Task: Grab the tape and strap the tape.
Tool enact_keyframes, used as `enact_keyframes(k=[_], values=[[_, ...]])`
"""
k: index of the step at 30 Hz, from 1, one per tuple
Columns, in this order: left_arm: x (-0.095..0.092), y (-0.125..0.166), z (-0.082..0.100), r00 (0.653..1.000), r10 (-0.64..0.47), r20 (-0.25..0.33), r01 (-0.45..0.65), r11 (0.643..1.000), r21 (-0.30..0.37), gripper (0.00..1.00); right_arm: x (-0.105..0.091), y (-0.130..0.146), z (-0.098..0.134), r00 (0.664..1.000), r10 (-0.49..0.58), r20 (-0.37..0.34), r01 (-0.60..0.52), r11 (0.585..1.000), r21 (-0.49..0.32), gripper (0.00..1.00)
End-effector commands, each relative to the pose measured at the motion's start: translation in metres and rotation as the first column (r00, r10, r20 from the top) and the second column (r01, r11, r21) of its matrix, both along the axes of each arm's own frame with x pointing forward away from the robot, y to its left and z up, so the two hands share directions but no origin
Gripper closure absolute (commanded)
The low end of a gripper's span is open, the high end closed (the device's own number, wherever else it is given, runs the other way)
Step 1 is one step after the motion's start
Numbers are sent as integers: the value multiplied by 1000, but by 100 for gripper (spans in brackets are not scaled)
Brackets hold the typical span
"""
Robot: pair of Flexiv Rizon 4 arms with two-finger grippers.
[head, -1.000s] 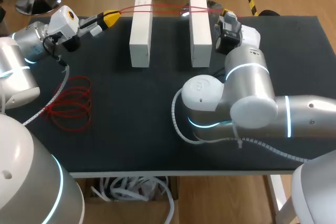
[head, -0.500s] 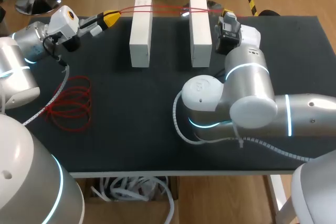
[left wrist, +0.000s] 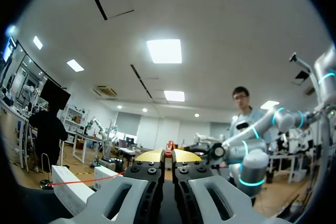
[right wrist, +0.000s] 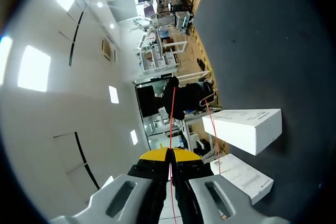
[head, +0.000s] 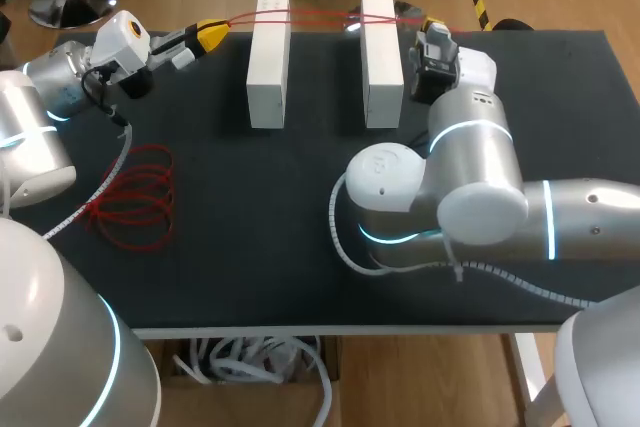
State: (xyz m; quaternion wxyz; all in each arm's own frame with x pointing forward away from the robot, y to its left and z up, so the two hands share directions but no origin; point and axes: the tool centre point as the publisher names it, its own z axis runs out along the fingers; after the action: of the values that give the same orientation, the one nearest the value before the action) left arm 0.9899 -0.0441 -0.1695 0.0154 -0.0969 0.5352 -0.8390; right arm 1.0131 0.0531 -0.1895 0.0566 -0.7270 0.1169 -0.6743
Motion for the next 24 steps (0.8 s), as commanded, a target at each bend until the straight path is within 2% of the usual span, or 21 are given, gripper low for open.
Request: enact_keyframes(k=[1, 5, 13, 17, 18, 24], values=[[-1, -1, 1, 1000, 5, -1, -5, 1000, 2, 100, 0, 0, 3, 1000, -1, -8, 1, 1000, -2, 100], [-1, -1, 1, 1000, 5, -1, -5, 1000, 2, 100, 0, 0, 3, 1000, -1, -8, 1, 1000, -2, 100], [2, 7, 16, 999, -43, -6, 44, 975, 220, 100, 0, 0, 3, 1000, -1, -8, 1, 1000, -2, 100], [0, 8, 24, 999, -38, -22, 43, 934, 354, 100, 0, 0, 3, 1000, -1, -8, 1, 1000, -2, 100], [0, 8, 25, 999, -34, -20, 39, 928, 369, 100, 0, 0, 3, 1000, -1, -8, 1, 1000, -2, 100], [-1, 7, 30, 999, -29, -22, 36, 847, 530, 100, 0, 0, 3, 1000, -1, -8, 1, 1000, -2, 100]])
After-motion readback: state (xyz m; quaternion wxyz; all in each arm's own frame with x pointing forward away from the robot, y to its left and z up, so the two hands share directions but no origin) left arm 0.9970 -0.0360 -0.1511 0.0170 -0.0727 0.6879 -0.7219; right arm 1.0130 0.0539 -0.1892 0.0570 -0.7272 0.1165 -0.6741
